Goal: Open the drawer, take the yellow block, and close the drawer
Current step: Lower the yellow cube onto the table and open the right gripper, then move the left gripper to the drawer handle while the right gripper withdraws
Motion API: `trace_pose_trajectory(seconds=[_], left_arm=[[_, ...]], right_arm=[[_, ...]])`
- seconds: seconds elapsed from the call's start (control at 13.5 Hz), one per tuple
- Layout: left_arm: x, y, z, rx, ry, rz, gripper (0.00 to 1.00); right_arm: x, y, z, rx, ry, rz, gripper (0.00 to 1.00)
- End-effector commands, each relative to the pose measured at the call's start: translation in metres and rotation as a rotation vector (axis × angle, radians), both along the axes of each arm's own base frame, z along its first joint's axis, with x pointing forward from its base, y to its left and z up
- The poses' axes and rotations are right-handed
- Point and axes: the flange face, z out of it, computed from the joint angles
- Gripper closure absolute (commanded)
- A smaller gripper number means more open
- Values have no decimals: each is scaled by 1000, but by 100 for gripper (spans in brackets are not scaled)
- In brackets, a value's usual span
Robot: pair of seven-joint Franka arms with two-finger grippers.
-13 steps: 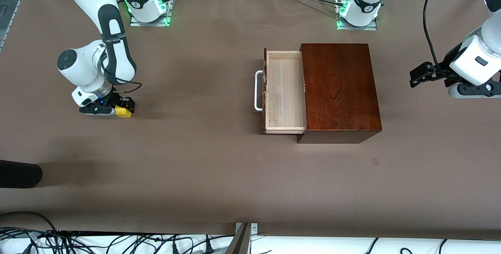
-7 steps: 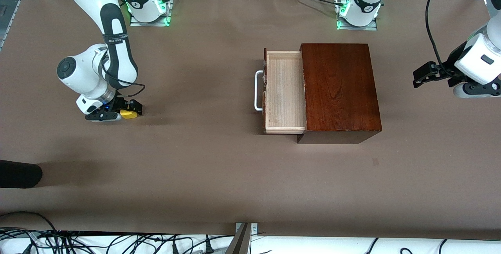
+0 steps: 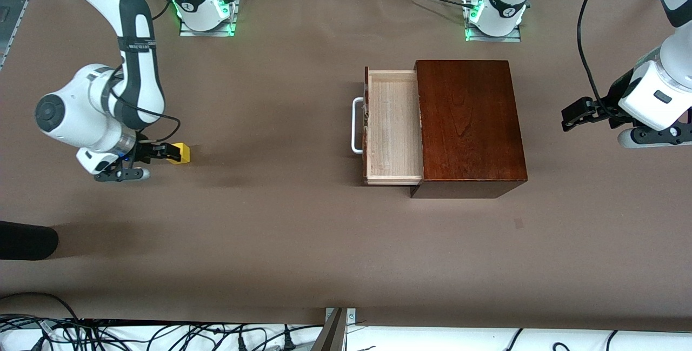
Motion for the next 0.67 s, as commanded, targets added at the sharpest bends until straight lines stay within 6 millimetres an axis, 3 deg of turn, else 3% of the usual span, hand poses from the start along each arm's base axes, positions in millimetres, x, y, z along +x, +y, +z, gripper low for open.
trace_pose_trajectory(seconds=[0.0,0.15,0.37,0.59], left_arm=[[-2,-15,5,-16,18,-32,0],[-7,-24,6,-21,51,-50,0],[-14,-64,0,-14,81,-28,0],[-24,-123,-10,-4,100,54,0]], right_arm=[[23,16,43,-34,22,17,0],[31,27,64,-42,28,25,0],[35,31,81,-40,37,34,0],[37,36,99,-49,35,-1,0]])
